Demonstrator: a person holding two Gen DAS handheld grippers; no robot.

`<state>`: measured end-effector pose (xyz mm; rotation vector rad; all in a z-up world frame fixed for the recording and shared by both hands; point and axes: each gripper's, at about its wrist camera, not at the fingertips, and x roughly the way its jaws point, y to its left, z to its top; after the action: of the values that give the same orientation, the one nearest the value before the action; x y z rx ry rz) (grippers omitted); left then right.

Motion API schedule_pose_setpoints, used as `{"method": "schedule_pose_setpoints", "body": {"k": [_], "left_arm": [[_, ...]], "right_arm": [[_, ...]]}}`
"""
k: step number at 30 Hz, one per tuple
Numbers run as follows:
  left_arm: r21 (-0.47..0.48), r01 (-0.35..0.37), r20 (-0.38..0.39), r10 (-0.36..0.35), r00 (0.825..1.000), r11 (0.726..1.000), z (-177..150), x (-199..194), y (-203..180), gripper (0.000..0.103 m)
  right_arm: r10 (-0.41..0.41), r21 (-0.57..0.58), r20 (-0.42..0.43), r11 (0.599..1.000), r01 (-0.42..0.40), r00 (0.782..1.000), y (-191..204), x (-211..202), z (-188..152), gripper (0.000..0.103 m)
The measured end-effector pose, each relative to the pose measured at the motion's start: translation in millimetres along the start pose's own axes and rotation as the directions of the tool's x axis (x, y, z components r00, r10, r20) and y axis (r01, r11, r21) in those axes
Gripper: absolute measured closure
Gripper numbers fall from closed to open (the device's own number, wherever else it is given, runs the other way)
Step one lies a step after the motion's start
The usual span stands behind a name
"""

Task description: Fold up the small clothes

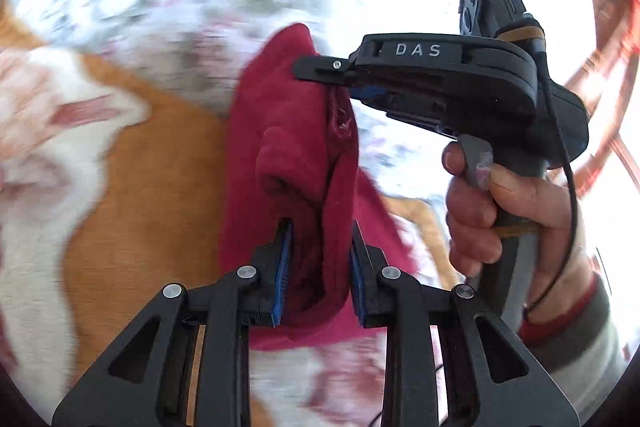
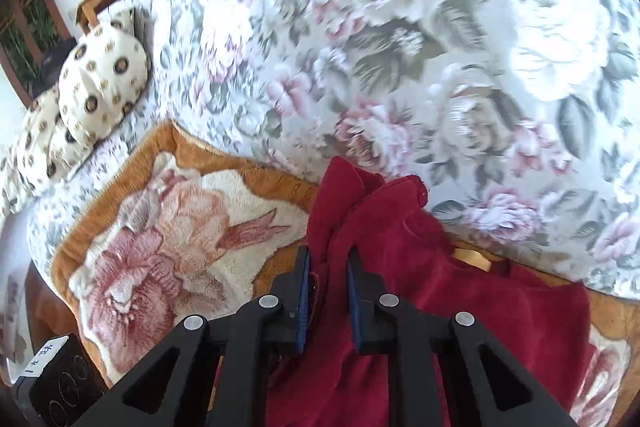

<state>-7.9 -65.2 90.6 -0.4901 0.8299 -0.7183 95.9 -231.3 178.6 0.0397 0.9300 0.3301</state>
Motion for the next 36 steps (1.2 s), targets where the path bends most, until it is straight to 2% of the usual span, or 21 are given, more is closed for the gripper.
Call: {"method": "schedule_pose_setpoints", "body": {"k": [3, 5, 7, 10, 12, 15, 16, 17, 18, 20, 21, 22, 23, 25, 28, 29, 30, 32, 34, 36], "left_arm": [[0.068, 0.052, -0.054, -0.048, 0.997, 0.996, -7, 21, -38, 0.079], [0.112, 0.067, -0.095, -0.057, 0.994, 0.991, -15, 38, -58, 0.079], [0.154, 0.075, -0.149, -0.052, 0.988, 0.985, -26, 61, -75, 0.079], [0.211, 0.097, -0.253, -0.041, 0.967, 0.973, -44, 94, -90, 0.079], [0.253, 0.116, -0.318, -0.031, 0.948, 0.96, -52, 110, -96, 0.079], [0.278, 0.155, -0.361, -0.046, 0.931, 0.948, -53, 106, -106, 0.079], [0.298, 0.172, -0.362, -0.055, 0.931, 0.939, -52, 101, -114, 0.079], [0.336, 0.19, -0.349, -0.065, 0.935, 0.923, -47, 89, -120, 0.079], [0.371, 0.196, -0.328, -0.069, 0.942, 0.908, -44, 79, -123, 0.076], [0.424, 0.194, -0.276, -0.078, 0.958, 0.885, -35, 58, -127, 0.063], [0.435, 0.183, -0.246, -0.079, 0.966, 0.881, -29, 50, -123, 0.051], [0.438, 0.168, -0.223, -0.074, 0.972, 0.883, -23, 51, -117, 0.043], [0.436, 0.138, -0.201, -0.053, 0.978, 0.889, -25, 44, -110, 0.042], [0.387, 0.069, -0.196, 0.008, 0.981, 0.919, -18, 46, -88, 0.042], [0.259, -0.001, -0.201, 0.055, 0.978, 0.966, -4, 62, -57, 0.042], [0.223, -0.019, -0.207, 0.066, 0.976, 0.975, -1, 67, -47, 0.042], [0.2, -0.035, -0.212, 0.078, 0.974, 0.979, -2, 68, -42, 0.042], [0.187, -0.055, -0.209, 0.095, 0.973, 0.981, -6, 68, -40, 0.042], [0.198, -0.039, -0.208, 0.081, 0.975, 0.979, -10, 65, -43, 0.042], [0.231, -0.022, -0.207, 0.071, 0.976, 0.973, -15, 64, -51, 0.042]], "right_arm": [[-0.007, 0.077, 0.049, 0.997, 0.003, 0.999, -38, -45, -17, 0.088], [-0.04, 0.142, 0.062, 0.989, 0.031, 0.997, -66, -58, -38, 0.088], [-0.066, 0.232, 0.05, 0.971, 0.052, 0.997, -102, -60, -61, 0.088], [-0.127, 0.332, 0.004, 0.936, 0.118, 0.992, -147, -45, -92, 0.088], [-0.08, 0.421, -0.004, 0.904, 0.074, 0.997, -170, -29, -109, 0.088], [0.012, 0.52, 0.082, 0.852, -0.053, 0.997, -188, -32, -124, 0.083], [0.039, 0.542, 0.119, 0.835, -0.098, 0.992, -189, -37, -128, 0.072], [0.061, 0.557, 0.144, 0.82, -0.131, 0.988, -190, -42, -132, 0.055], [0.076, 0.567, 0.158, 0.809, -0.153, 0.984, -190, -46, -137, 0.051], [0.093, 0.57, 0.165, 0.803, -0.172, 0.982, -187, -50, -143, 0.049], [0.094, 0.57, 0.162, 0.804, -0.171, 0.982, -186, -49, -145, 0.049], [0.098, 0.569, 0.158, 0.804, -0.172, 0.983, -184, -46, -146, 0.048], [0.11, 0.569, 0.145, 0.803, -0.174, 0.983, -181, -40, -146, 0.048], [0.129, 0.574, 0.127, 0.799, -0.178, 0.984, -176, -28, -146, 0.048], [0.082, 0.565, 0.106, 0.815, -0.127, 0.991, -167, -16, -144, 0.049], [0.061, 0.561, 0.108, 0.82, -0.111, 0.992, -165, -18, -142, 0.067], [0.046, 0.556, 0.115, 0.825, -0.102, 0.992, -165, -22, -141, 0.078], [0.031, 0.521, 0.15, 0.847, -0.106, 0.988, -163, -38, -135, 0.083], [-0.019, 0.46, 0.157, 0.886, -0.056, 0.987, -159, -58, -127, 0.084], [-0.075, 0.421, 0.119, 0.907, 0.018, 0.99, -161, -68, -124, 0.084]]}}
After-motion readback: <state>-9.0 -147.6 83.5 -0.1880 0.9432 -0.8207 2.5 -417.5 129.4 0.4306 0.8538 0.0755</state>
